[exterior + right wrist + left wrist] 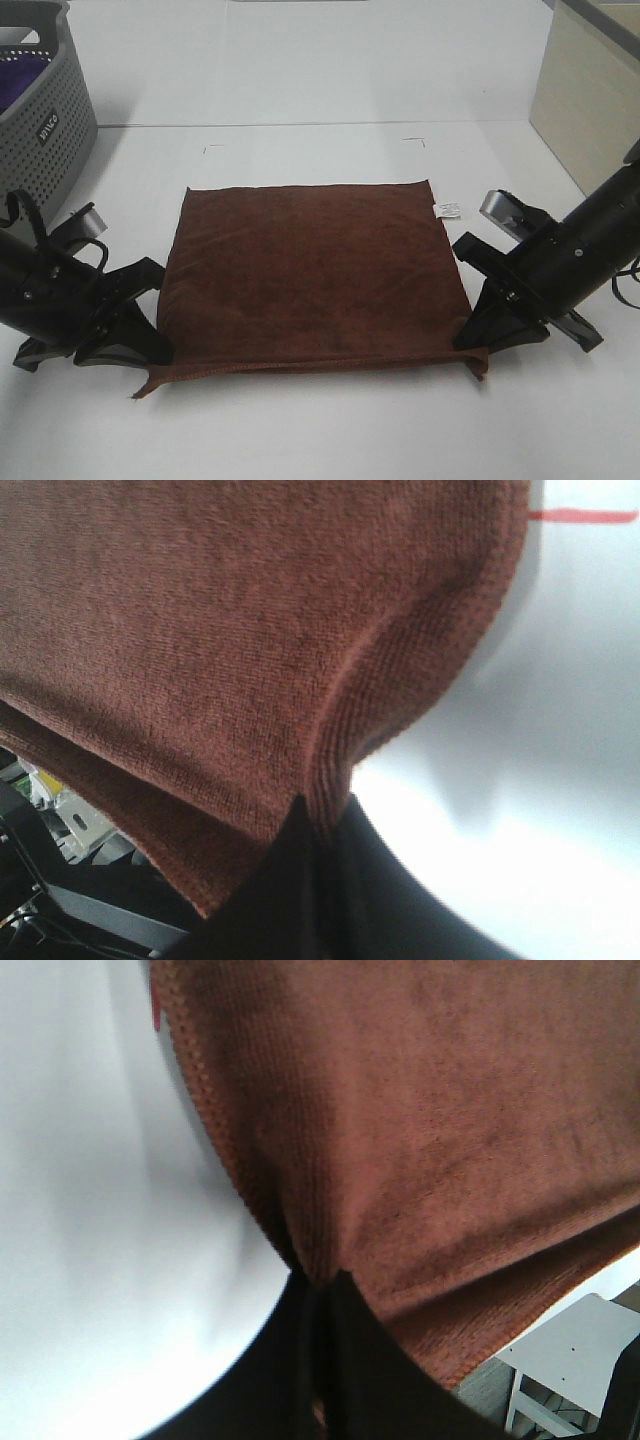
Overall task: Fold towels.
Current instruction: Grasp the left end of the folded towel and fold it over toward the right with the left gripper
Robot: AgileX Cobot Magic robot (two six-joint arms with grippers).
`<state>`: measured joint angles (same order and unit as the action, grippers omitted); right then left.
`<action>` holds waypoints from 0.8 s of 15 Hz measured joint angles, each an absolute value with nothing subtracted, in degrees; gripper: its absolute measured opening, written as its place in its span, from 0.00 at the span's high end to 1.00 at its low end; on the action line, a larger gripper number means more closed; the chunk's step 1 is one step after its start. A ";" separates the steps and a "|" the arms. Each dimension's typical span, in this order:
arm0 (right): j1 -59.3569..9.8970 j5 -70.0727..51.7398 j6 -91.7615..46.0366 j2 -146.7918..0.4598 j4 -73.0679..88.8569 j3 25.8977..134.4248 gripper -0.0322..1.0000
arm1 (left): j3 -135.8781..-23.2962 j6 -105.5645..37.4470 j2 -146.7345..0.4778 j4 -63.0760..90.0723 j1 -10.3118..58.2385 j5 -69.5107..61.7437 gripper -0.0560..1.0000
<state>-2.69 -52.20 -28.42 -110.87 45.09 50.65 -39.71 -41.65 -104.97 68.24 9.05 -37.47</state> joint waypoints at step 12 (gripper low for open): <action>-2.69 -53.06 -25.95 -116.25 43.72 82.28 0.97 | -62.40 -35.18 -106.74 65.09 9.05 -31.17 0.95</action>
<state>-2.69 -53.06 -25.95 -116.25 43.72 82.28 -62.40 -35.18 -106.74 65.09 9.05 -31.17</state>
